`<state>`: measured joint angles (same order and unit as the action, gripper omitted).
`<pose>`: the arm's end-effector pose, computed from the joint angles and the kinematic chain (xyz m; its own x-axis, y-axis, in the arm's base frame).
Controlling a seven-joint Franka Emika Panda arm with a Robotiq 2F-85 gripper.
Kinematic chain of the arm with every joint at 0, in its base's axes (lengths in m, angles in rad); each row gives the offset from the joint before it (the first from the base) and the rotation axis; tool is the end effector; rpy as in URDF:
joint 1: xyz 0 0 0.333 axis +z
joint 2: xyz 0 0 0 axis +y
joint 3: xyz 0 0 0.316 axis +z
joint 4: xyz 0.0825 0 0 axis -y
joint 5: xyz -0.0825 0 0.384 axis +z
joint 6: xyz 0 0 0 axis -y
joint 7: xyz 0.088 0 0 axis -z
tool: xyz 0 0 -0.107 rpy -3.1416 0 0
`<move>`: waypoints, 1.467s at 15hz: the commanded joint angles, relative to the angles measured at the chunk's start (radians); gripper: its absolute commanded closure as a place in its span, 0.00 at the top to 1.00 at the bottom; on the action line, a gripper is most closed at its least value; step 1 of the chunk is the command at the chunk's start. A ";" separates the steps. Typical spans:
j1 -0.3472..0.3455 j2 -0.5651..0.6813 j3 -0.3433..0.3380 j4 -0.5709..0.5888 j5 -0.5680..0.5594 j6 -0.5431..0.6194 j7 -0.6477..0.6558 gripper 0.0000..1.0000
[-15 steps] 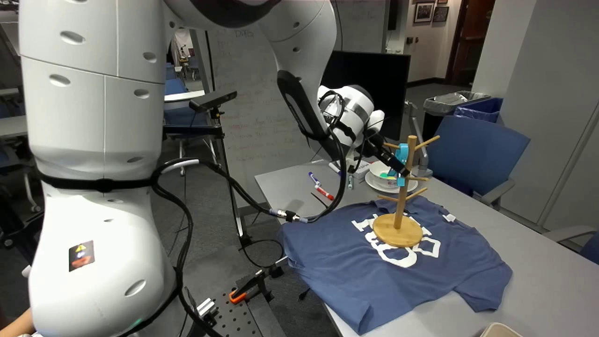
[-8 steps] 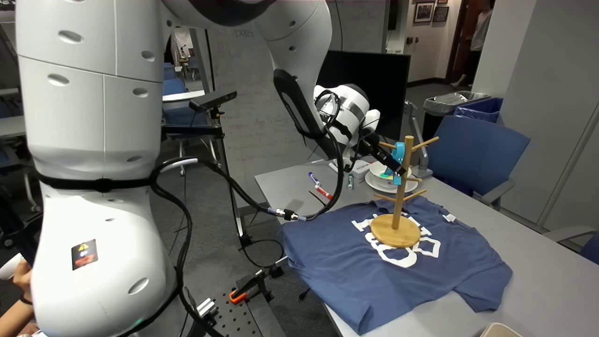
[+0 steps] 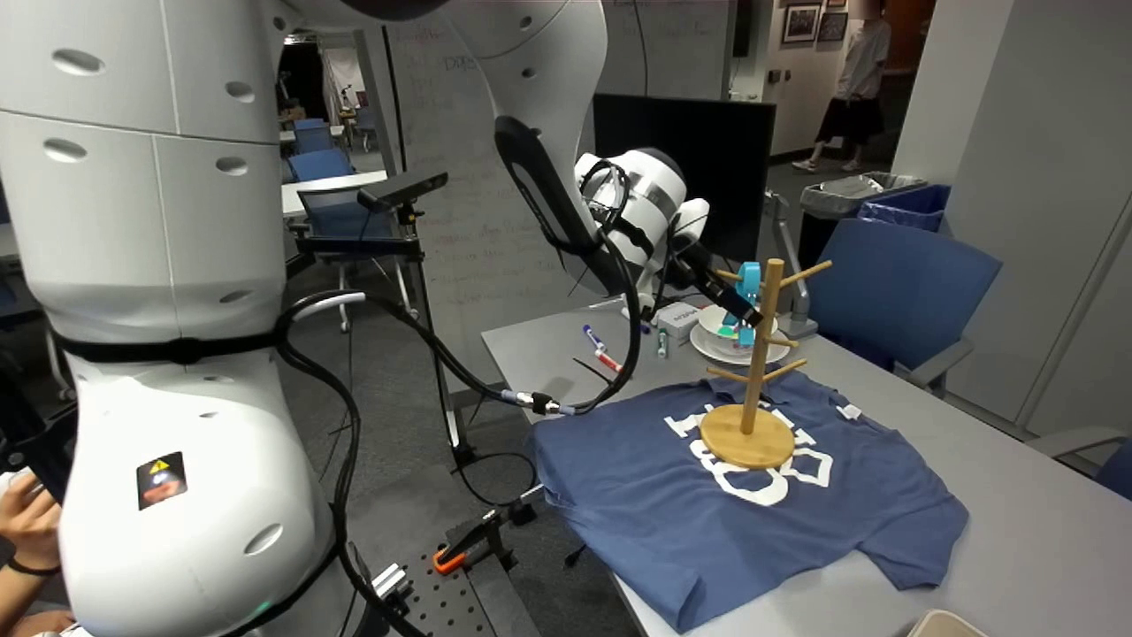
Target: Pick up the light blue cloth peg and put it on the table.
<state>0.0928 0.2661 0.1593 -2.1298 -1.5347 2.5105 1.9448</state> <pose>0.5582 0.1505 0.2909 0.5989 -0.2213 0.7696 -0.4599 -0.8818 0.1043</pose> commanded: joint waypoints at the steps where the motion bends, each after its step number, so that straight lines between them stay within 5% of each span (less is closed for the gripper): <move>1: 0.014 -0.067 -0.008 -0.055 -0.006 -0.001 0.023 0.36; 22: 0.038 -0.327 0.022 -0.278 0.201 0.123 -0.100 0.36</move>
<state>0.1270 0.0194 0.1756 -2.3463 -1.3923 2.6127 1.8983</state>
